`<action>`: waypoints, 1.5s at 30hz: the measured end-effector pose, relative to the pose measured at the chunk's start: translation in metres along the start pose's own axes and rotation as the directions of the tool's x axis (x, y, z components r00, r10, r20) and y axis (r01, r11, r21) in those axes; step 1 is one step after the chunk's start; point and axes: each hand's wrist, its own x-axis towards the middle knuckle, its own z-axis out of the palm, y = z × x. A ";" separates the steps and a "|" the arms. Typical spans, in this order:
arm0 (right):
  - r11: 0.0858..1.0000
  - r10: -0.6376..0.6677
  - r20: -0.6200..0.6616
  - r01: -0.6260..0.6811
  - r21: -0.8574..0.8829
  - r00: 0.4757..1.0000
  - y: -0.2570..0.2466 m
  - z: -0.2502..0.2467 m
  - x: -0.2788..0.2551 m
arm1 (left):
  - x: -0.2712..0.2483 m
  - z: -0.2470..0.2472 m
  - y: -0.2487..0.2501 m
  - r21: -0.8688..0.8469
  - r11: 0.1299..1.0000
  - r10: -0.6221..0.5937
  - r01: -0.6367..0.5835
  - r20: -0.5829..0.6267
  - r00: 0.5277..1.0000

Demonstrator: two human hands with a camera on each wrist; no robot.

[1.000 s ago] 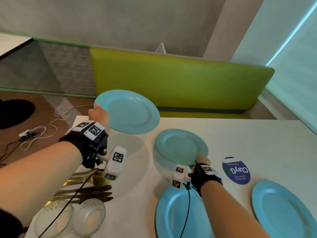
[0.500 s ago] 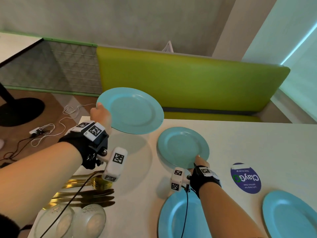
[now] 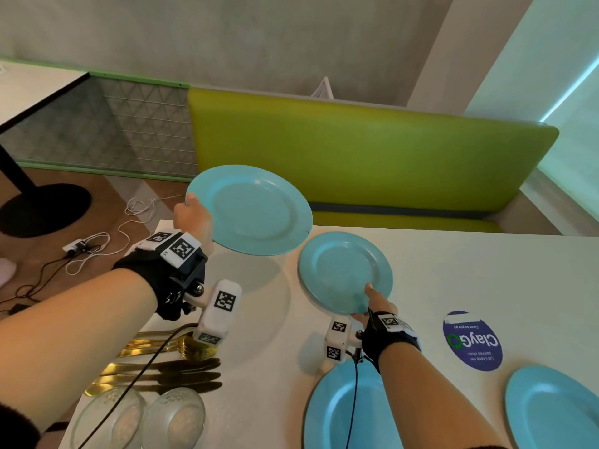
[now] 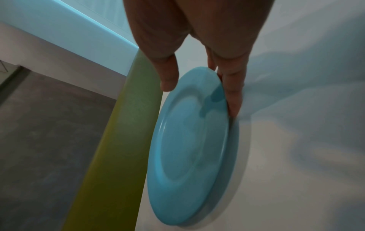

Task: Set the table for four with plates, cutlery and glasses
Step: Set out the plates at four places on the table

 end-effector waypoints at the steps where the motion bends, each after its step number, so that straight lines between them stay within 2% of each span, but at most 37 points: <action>1: 1.000 0.000 0.003 0.000 -0.011 1.000 0.000 0.000 -0.001 | 0.000 0.000 0.000 0.004 1.000 0.002 -0.002 0.000 1.000; 13: 0.992 -0.022 0.022 0.024 -0.124 1.000 -0.004 -0.006 -0.007 | -0.002 -0.003 -0.002 0.028 1.000 0.009 -0.009 0.009 1.000; 18: 0.982 -0.073 0.092 0.088 -0.167 0.993 -0.016 -0.020 -0.024 | -0.013 -0.003 0.001 0.039 0.999 0.029 -0.031 0.048 0.998; 22: 0.989 -0.129 0.041 0.132 -0.070 0.991 -0.040 -0.021 -0.062 | -0.038 -0.003 0.009 -0.005 0.999 0.041 -0.041 0.125 0.991; 27: 0.947 -0.315 0.172 0.297 0.124 0.934 -0.063 -0.028 -0.133 | -0.083 -0.001 0.018 -0.037 0.995 0.094 -0.088 0.256 0.962; 32: 0.905 -0.404 0.207 0.357 0.231 0.891 -0.061 -0.059 -0.192 | -0.133 -0.001 0.010 -0.015 0.996 0.085 -0.088 0.452 0.888; 37: 0.896 -0.363 0.123 0.310 0.319 0.924 -0.040 -0.101 -0.207 | -0.175 0.003 -0.008 0.024 0.999 0.013 -0.034 0.597 0.802; 40: 0.898 -0.317 0.098 0.266 0.351 0.943 -0.032 -0.123 -0.206 | -0.187 0.010 -0.020 0.045 0.998 0.004 -0.045 0.662 0.750; 43: 0.891 -0.313 0.066 0.268 0.367 0.948 -0.033 -0.139 -0.200 | -0.205 0.011 -0.021 0.074 0.997 -0.050 -0.008 0.742 0.669; 45: 0.877 -0.319 0.035 0.281 0.391 0.947 -0.038 -0.150 -0.190 | -0.210 0.017 -0.021 0.110 0.993 -0.062 -0.040 0.781 0.622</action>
